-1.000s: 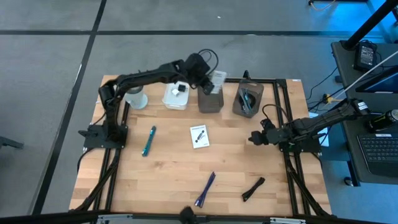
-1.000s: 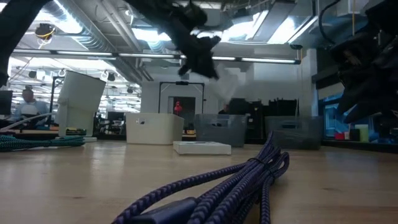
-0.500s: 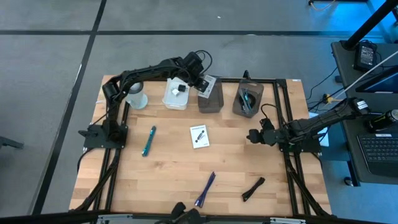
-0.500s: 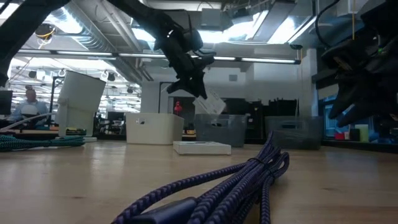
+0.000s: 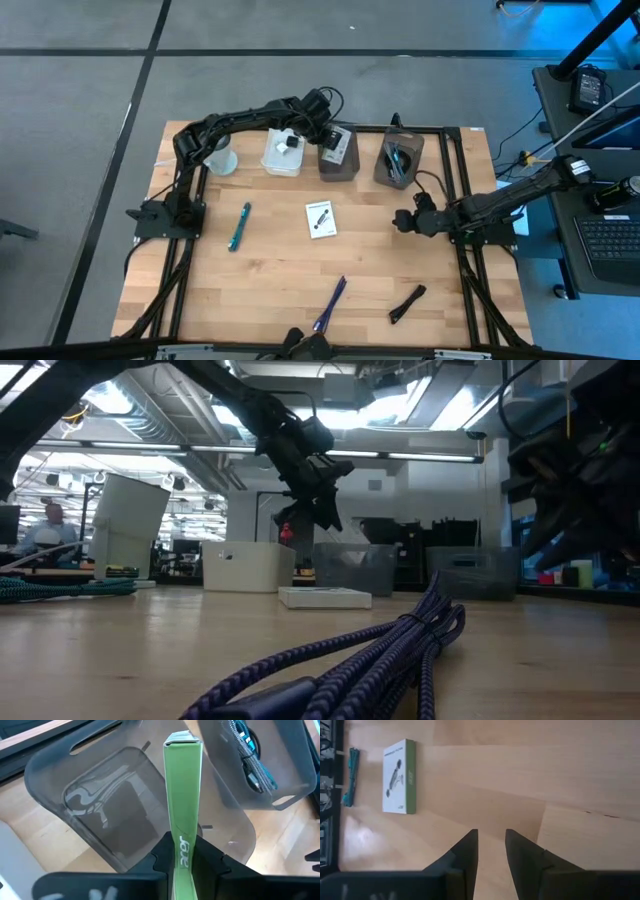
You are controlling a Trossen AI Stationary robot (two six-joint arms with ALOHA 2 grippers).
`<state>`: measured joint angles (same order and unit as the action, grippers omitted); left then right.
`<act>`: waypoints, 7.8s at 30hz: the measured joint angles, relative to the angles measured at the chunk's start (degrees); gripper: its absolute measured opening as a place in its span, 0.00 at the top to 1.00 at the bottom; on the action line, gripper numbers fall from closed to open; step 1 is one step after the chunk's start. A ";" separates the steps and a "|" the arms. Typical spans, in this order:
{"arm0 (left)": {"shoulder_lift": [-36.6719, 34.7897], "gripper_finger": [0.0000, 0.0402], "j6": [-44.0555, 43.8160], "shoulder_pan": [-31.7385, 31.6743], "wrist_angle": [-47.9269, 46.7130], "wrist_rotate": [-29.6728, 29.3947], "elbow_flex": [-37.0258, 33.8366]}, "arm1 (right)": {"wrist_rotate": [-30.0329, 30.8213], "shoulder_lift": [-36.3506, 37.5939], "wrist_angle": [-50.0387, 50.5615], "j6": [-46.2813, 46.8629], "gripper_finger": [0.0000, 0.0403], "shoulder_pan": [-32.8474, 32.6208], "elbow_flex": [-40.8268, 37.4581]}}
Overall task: Pick and place items into bin
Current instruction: Put the right white card reader box into the left black bin, then put the black charger cable into the right black bin, then put the blue charger cable into the right black bin
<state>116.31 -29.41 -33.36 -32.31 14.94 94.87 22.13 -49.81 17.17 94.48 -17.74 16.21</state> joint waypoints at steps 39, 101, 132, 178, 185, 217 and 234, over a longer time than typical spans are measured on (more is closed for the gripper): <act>-5.29 0.83 8.85 4.42 5.86 -11.93 0.00 | -1.88 -0.78 -6.29 -42.74 0.75 14.94 -0.04; -68.77 1.00 17.94 51.74 16.65 -33.20 -63.78 | -27.98 -38.57 54.48 -69.20 0.68 -15.64 50.91; -68.65 1.00 16.44 52.52 17.13 -33.38 -63.91 | -26.94 -61.90 30.63 -66.23 0.63 -32.44 51.18; -68.63 1.00 24.68 51.54 27.85 -43.80 -63.87 | 26.41 -25.99 45.02 -36.05 0.89 17.31 50.82; -68.63 1.00 24.62 51.49 27.84 -49.53 -63.87 | 2.77 -24.45 32.49 -59.57 0.89 40.67 50.82; -68.63 1.00 20.99 48.50 27.84 -52.94 -63.87 | -19.24 -48.80 35.60 -79.63 0.84 63.80 50.86; -68.63 1.00 21.16 48.48 27.80 -53.03 -63.87 | -16.66 -44.22 36.32 -83.51 0.64 66.18 50.86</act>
<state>47.68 -8.25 15.11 -4.51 -38.09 31.00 5.48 -94.03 53.49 10.97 48.44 67.07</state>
